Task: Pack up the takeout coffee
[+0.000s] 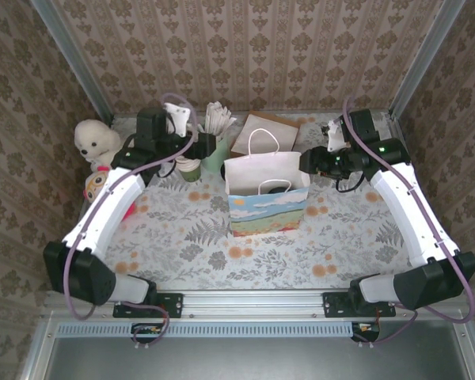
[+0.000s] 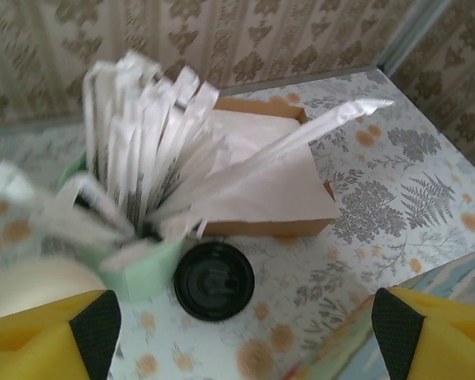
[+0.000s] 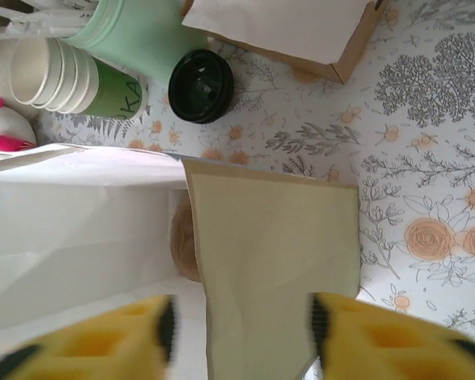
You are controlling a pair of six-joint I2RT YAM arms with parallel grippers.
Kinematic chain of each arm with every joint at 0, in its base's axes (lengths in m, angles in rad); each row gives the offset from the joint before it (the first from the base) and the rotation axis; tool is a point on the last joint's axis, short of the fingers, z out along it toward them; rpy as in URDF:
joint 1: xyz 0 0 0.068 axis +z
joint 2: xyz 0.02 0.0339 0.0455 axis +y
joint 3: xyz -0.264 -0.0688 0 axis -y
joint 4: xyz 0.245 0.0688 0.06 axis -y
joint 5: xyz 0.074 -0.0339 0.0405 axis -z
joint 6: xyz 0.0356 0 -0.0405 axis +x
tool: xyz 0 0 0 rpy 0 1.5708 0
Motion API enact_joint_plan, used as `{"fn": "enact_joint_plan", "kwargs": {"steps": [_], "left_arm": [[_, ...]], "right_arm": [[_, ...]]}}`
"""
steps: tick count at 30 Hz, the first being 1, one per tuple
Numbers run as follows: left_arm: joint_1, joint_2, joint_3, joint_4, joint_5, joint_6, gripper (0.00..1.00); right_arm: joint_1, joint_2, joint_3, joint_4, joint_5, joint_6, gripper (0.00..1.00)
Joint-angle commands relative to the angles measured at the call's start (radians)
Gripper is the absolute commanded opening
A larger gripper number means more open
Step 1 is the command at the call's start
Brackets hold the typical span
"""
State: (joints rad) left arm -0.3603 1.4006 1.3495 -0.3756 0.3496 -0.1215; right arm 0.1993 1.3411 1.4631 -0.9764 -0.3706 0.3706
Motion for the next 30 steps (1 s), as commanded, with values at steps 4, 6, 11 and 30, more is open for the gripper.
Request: {"fn": "enact_joint_plan", "kwargs": {"steps": [4, 6, 11, 30], "left_arm": [[0.011, 0.206, 0.245, 0.026, 0.269, 0.32, 0.8], [0.009, 0.25, 0.279, 0.04, 0.318, 0.345, 0.8], [0.012, 0.346, 0.359, 0.026, 0.464, 0.465, 0.89], [0.051, 0.477, 0.474, 0.15, 0.528, 0.499, 0.06]], "right_arm": [[-0.001, -0.109, -0.043, 0.087, 0.044, -0.008, 0.95], [-0.005, -0.132, -0.051, 0.087, 0.067, -0.008, 1.0], [-0.007, -0.193, -0.081, 0.103, 0.138, -0.003, 1.0], [-0.011, -0.335, -0.174, 0.209, 0.107, -0.027, 1.0]]}}
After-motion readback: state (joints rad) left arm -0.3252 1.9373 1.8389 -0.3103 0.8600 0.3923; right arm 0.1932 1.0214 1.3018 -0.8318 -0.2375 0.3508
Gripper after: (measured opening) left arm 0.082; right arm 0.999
